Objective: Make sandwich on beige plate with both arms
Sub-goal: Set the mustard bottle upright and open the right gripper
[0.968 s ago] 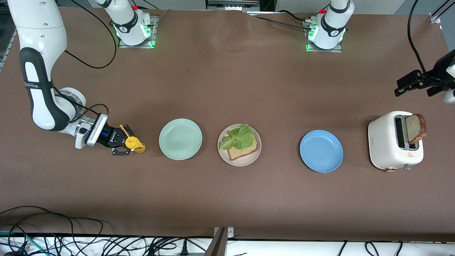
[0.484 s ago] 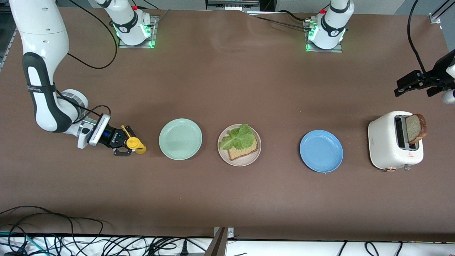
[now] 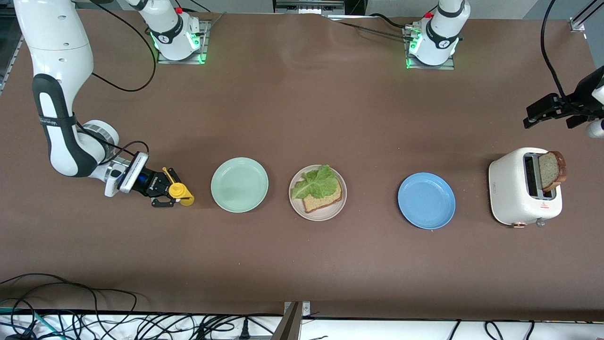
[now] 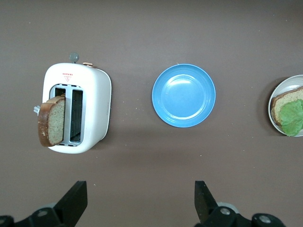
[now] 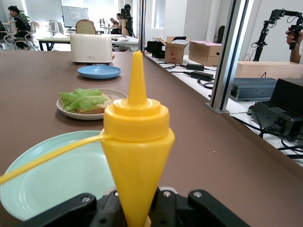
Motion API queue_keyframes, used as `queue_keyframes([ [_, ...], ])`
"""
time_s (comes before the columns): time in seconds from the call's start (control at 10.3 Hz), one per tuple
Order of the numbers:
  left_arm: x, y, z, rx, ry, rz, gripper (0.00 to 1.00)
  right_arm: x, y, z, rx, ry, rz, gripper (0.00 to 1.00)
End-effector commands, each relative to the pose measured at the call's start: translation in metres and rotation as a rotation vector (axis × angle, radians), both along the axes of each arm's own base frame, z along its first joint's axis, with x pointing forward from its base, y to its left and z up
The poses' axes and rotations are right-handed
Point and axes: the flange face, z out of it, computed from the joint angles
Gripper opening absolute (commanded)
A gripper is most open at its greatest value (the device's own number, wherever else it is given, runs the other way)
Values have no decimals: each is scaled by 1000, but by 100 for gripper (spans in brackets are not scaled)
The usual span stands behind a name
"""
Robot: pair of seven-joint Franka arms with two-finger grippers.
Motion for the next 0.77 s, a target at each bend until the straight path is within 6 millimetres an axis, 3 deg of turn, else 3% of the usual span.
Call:
queue_keyframes([
  [0.0,1,0,-1,-5,1,-7,100,1,-2,-3,33,-28,-17,0],
  [0.68,1,1,-1,-5,1,-5,100,0,-6,-9,27,-48,-17,0],
])
